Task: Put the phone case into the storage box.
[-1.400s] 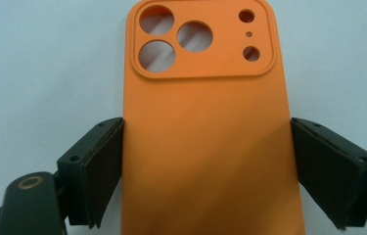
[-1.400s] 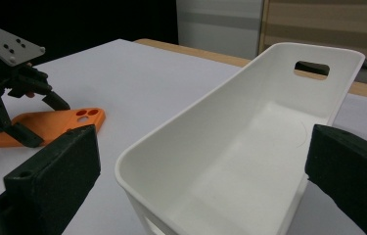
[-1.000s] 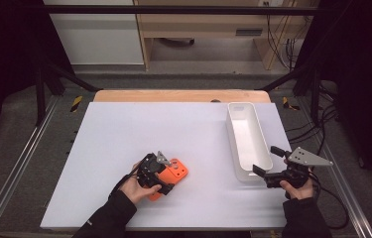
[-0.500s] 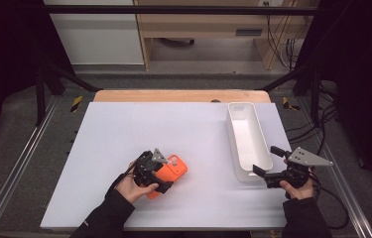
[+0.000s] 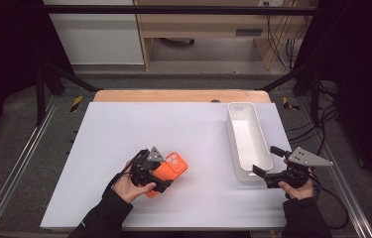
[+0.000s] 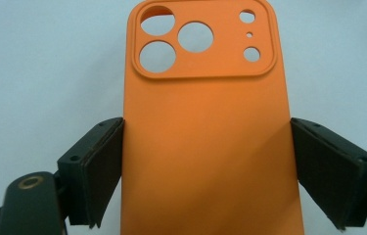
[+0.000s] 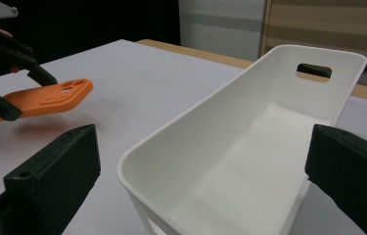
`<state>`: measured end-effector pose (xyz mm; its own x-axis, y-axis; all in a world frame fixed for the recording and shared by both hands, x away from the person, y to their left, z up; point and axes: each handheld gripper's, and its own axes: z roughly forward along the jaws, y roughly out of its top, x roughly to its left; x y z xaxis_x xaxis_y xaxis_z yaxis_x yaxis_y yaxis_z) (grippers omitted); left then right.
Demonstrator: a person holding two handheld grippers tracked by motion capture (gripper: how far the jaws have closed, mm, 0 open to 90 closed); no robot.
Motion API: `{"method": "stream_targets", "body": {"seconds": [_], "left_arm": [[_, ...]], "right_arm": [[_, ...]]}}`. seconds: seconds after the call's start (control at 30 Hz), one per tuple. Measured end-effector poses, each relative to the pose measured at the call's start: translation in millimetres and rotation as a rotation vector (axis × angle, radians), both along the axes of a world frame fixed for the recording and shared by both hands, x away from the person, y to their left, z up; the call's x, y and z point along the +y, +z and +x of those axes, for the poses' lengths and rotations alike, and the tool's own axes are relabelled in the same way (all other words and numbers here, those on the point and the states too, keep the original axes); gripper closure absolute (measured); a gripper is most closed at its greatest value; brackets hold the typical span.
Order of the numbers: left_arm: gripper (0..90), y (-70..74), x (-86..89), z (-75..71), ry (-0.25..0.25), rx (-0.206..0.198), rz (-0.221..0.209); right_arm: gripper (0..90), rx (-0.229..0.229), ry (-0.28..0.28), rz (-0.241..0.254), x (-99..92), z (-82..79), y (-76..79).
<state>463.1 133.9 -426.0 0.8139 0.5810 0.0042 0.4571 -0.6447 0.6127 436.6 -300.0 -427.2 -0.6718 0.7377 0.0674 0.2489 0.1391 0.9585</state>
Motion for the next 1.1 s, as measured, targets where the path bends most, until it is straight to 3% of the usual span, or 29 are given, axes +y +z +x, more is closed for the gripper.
{"method": "stream_targets", "body": {"seconds": [0.57, 1.1], "left_arm": [[15.2, 12.2, 2.2, -8.4, -0.088, -0.045, -0.033], [15.2, 19.7, 1.1, -15.2, -0.154, -0.067, -0.036]], "right_arm": [[0.4, -0.001, 0.007, -0.009, 1.1, 0.1, -0.1], [0.5, -0.006, 0.031, -0.02, 5.6, -1.4, 2.9]]}}
